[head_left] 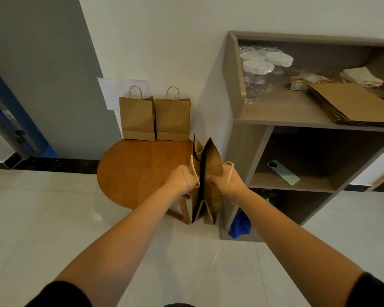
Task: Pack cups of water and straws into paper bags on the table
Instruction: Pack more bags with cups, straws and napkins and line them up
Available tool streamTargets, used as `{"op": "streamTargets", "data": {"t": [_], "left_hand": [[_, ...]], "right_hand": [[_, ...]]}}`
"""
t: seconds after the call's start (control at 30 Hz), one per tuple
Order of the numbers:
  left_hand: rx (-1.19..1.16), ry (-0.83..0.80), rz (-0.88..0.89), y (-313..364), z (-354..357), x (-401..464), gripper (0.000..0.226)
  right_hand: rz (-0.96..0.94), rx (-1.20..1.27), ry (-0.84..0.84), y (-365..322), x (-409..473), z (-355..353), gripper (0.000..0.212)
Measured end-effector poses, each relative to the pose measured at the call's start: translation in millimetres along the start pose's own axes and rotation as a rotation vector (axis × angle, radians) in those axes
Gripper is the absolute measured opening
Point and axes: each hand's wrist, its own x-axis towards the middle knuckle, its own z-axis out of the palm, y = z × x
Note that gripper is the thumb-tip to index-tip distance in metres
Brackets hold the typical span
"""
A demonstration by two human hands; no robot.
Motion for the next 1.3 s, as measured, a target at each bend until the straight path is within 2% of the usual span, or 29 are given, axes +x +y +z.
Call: {"op": "streamTargets", "data": {"t": [0.07, 0.13, 0.37, 0.6, 0.67, 0.77, 0.87, 1.1, 1.3], "left_hand": [[0.155, 0.03, -0.033, -4.2, 1.8, 6.1, 0.02], [0.208, 0.068, -0.028, -9.7, 4.4, 10.7, 0.02], [0.297, 0.242, -0.097, -35.2, -15.2, 16.6, 0.013], [0.616, 0.366, -0.17, -41.3, -45.6, 17.2, 0.018], [0.617, 0.37, -0.165, -40.4, -48.3, 18.7, 0.019], [0.458, 0.278, -0.19, -42.6, -51.4, 21.4, 0.017], [0.323, 0.253, -0.188, -53.5, -52.0, 21.7, 0.019], [0.137, 0.206, -0.221, -70.0, -46.8, 32.9, 0.021], [0.144, 0.245, -0.237, -79.3, -50.6, 50.2, 0.031]], "right_hand": [[0.035, -0.17, 0.038, 7.2, 4.5, -2.8, 0.031], [0.05, -0.222, 0.051, 13.6, 9.3, -5.0, 0.017], [0.091, -0.641, 0.088, 26.6, 19.8, -22.8, 0.015], [0.104, -0.968, 0.117, 14.1, 25.3, -24.7, 0.019], [0.102, -0.937, 0.108, 10.6, 28.6, -22.5, 0.019], [0.142, -0.733, 0.08, 11.1, 38.7, -22.5, 0.02], [0.154, -0.598, 0.036, 15.2, 44.1, -23.1, 0.016], [0.333, -0.34, -0.071, 16.7, 57.2, -21.6, 0.009], [0.347, -0.323, -0.118, 25.2, 86.0, -5.4, 0.026]]}}
